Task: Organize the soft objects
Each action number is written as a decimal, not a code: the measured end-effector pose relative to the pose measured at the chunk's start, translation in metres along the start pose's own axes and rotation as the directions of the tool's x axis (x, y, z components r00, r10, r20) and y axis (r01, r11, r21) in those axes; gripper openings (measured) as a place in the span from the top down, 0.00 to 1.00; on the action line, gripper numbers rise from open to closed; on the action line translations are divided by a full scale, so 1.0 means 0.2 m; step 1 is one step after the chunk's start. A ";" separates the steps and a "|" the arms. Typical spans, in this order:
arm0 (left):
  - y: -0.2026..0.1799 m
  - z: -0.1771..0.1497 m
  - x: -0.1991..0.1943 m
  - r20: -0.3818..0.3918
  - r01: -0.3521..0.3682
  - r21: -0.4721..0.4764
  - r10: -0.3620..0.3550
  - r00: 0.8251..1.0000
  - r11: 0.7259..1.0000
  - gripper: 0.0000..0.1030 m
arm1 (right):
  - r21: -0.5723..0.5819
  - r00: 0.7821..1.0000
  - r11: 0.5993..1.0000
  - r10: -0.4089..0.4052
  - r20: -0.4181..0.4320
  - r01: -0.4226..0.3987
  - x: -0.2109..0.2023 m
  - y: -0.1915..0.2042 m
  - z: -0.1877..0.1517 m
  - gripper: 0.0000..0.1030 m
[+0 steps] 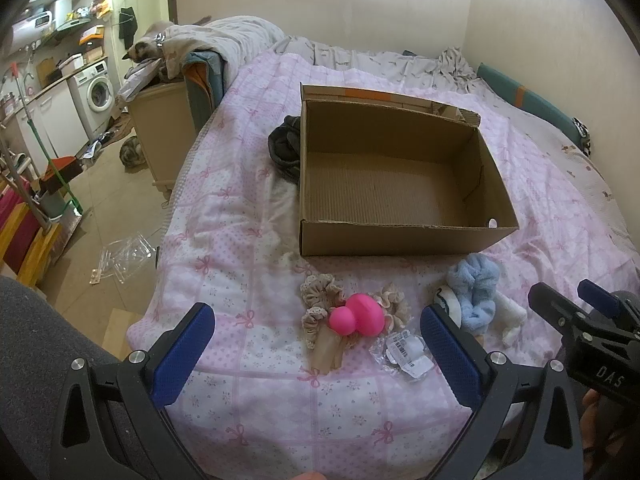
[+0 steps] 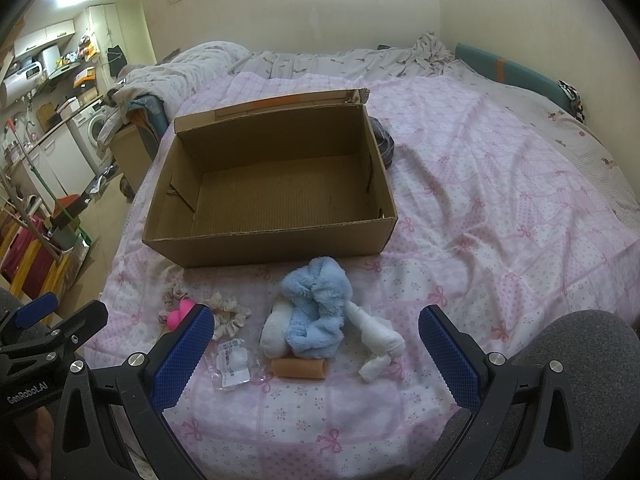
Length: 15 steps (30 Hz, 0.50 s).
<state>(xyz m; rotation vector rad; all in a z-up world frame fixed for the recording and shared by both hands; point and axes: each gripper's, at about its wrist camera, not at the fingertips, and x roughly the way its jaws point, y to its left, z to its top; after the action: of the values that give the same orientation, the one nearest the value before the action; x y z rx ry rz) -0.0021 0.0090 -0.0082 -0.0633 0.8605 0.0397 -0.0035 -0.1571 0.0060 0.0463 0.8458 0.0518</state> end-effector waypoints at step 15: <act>0.02 0.12 -0.10 -0.041 0.007 0.005 -0.006 0.999 1.000 0.00 | 0.095 0.999 0.994 0.046 0.003 -0.046 -0.04 -0.13 0.13 0.00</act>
<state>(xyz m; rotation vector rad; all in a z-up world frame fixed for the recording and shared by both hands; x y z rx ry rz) 0.0032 0.0141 0.0218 -0.0623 0.9010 0.0303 0.0106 -0.1837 0.0273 0.1551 0.8465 0.0548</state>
